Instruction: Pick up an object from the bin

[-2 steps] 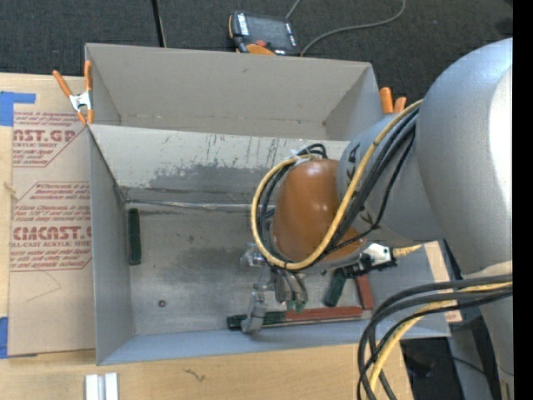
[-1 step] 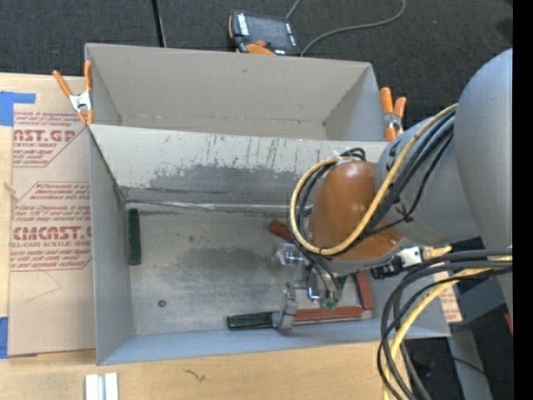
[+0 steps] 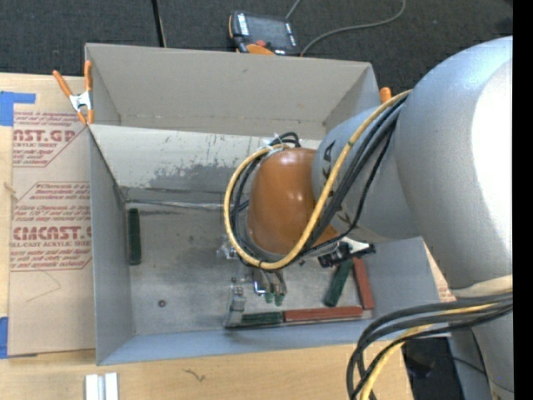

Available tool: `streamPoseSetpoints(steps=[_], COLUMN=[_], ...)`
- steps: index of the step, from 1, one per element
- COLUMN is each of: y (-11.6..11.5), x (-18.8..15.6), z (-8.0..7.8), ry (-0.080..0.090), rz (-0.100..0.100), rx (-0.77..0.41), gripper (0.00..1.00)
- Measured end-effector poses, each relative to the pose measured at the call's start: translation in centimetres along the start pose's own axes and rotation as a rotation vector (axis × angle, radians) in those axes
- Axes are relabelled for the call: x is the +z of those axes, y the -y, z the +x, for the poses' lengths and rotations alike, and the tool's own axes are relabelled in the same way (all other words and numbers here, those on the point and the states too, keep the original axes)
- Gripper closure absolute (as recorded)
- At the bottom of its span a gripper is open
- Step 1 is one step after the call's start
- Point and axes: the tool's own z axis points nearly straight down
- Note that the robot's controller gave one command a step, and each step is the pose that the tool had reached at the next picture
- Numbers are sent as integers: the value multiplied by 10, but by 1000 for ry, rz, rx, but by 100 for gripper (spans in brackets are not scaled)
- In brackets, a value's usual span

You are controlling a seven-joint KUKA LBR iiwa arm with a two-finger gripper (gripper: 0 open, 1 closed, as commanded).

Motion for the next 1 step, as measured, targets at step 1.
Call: streamPoseSetpoints(steps=[1], y=[114], x=[25], z=[-70], ry=[0], rz=[8], rx=[-206], gripper=[0])
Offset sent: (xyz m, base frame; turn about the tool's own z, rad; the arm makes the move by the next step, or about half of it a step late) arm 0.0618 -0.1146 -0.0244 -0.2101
